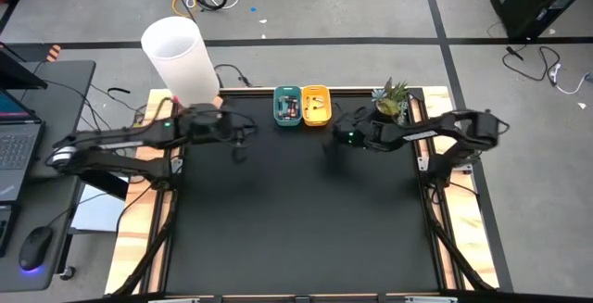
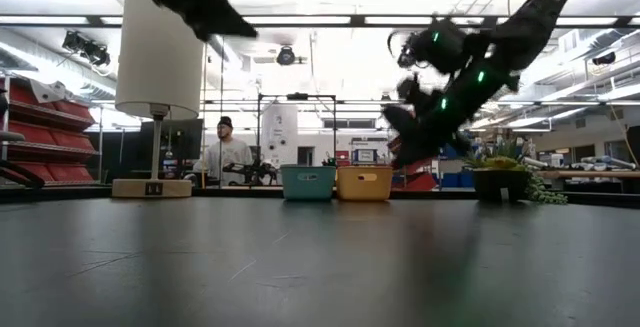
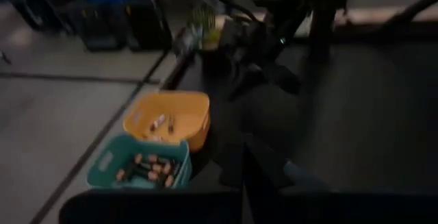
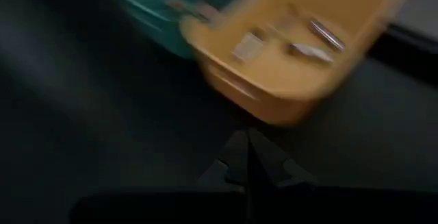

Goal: Sort batteries
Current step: Return to Home Position

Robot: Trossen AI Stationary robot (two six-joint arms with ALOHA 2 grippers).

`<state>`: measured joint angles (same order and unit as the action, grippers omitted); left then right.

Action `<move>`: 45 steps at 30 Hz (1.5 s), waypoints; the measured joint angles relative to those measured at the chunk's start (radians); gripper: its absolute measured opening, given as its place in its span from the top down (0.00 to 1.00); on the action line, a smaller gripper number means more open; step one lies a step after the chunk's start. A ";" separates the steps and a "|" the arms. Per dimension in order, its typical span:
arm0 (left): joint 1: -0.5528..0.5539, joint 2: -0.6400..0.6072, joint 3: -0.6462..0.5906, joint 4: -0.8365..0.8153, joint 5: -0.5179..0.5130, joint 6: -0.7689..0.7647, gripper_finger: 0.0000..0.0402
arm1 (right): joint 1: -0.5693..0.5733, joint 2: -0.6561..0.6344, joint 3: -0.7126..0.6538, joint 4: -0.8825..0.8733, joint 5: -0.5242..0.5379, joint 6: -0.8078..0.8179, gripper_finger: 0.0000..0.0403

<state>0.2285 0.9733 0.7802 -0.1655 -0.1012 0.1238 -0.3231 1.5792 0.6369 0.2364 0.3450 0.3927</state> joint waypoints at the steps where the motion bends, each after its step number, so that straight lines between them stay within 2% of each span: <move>1: -0.006 -0.028 0.000 0.000 -0.001 -0.001 0.96 | 0.010 -0.035 0.000 0.000 -0.031 -0.015 1.00; 4: -0.024 -0.099 0.000 -0.011 -0.002 -0.004 0.94 | 0.047 -0.147 0.000 0.002 -0.128 -0.083 1.00; 8: -0.048 -0.145 0.000 -0.033 -0.002 0.000 0.94 | 0.092 -0.303 0.000 -0.070 -0.271 -0.268 1.00; 12: -0.081 -0.143 -0.001 -0.025 -0.001 0.004 0.94 | 0.115 -0.454 0.000 -0.135 -0.340 -0.322 1.00; 20: -0.145 -0.157 -0.193 0.277 0.017 -0.003 0.94 | 0.146 -0.752 0.000 -0.347 -0.428 -0.351 1.00; 24: -0.146 -0.180 -0.279 0.346 -0.008 -0.008 0.94 | 0.178 -0.842 0.000 -0.337 -0.464 -0.309 1.00; 27: -0.145 -0.200 -0.348 0.461 -0.036 -0.023 0.94 | 0.212 -0.886 -0.003 -0.346 -0.519 -0.302 1.00; 31: -0.146 -0.234 -0.456 0.592 -0.026 -0.035 0.94 | 0.252 -0.960 -0.079 -0.254 -0.529 -0.303 1.00; 36: -0.146 -0.275 -0.579 0.707 -0.004 -0.085 0.94 | 0.267 -1.013 -0.279 0.089 -0.526 -0.253 1.00; 42: -0.146 -0.349 -0.650 0.723 -0.001 -0.109 0.94 | 0.230 -1.087 -0.376 0.142 -0.522 -0.206 1.00; 45: -0.144 -0.390 -0.662 0.716 -0.009 -0.099 0.94 | 0.206 -1.135 -0.386 0.130 -0.560 -0.204 1.00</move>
<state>0.0848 0.5831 0.1177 0.5503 -0.1101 0.0253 -0.1166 0.4437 0.2508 0.3667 -0.2151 0.1883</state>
